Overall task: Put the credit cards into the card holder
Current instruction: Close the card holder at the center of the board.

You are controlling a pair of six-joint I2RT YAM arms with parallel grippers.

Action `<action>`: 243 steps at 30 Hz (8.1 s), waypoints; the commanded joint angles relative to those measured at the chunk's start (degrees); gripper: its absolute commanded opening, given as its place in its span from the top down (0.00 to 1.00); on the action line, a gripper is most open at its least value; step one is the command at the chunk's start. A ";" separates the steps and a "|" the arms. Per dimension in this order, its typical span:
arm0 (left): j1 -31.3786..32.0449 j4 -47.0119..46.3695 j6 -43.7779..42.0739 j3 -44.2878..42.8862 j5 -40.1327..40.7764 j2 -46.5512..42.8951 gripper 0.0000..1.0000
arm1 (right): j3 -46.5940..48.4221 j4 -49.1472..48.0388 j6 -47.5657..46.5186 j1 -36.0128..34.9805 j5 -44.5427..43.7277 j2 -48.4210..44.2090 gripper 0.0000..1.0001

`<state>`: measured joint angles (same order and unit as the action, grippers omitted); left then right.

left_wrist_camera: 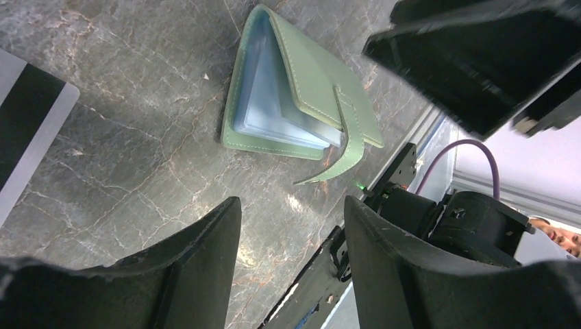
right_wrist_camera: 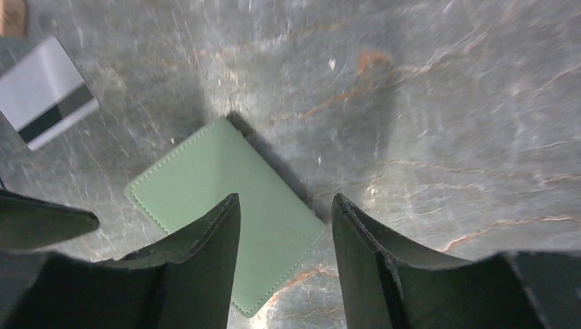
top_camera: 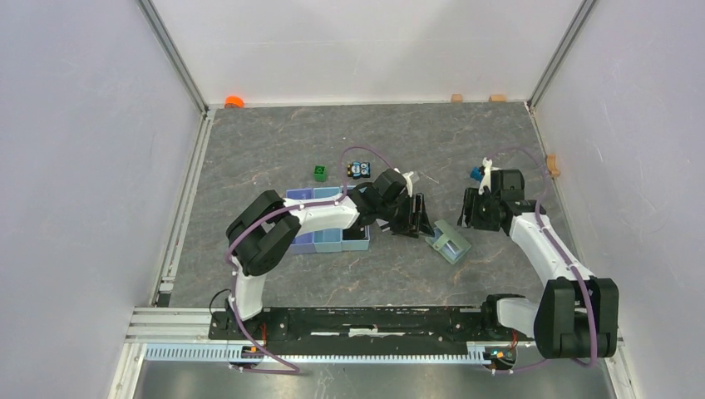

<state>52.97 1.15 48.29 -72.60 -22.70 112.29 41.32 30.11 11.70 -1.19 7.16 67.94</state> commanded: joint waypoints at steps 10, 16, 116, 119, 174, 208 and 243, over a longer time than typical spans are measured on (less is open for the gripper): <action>0.12 -2.91 1.63 -1.55 1.50 2.74 0.32 | -13.80 -7.36 5.61 -2.09 12.42 -7.83 0.48; 0.11 -3.04 1.03 -2.12 2.22 4.52 0.32 | -13.90 -5.41 5.45 -3.72 10.64 -9.64 0.46; 1.25 12.04 -30.10 -21.67 -8.11 9.10 0.37 | -4.29 7.26 15.98 -27.55 -25.90 -19.58 0.50; 1.43 10.21 -29.24 -15.64 -7.28 6.28 0.37 | -4.36 7.46 15.79 -27.54 -25.46 -19.77 0.48; 4.89 9.66 -12.70 8.14 5.67 -6.38 0.33 | -23.06 -22.10 26.88 -27.54 0.82 -13.69 0.52; 3.35 16.42 -22.36 -1.22 11.23 -10.51 0.28 | -7.37 1.73 14.03 -18.37 -11.52 -15.60 0.31; -0.32 18.70 -24.01 -6.84 6.35 0.10 0.69 | -23.65 -12.10 26.30 -18.32 1.22 -16.42 0.43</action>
<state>52.58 18.55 26.83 -78.96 -16.82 112.90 17.87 18.09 38.15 -19.70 9.19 51.13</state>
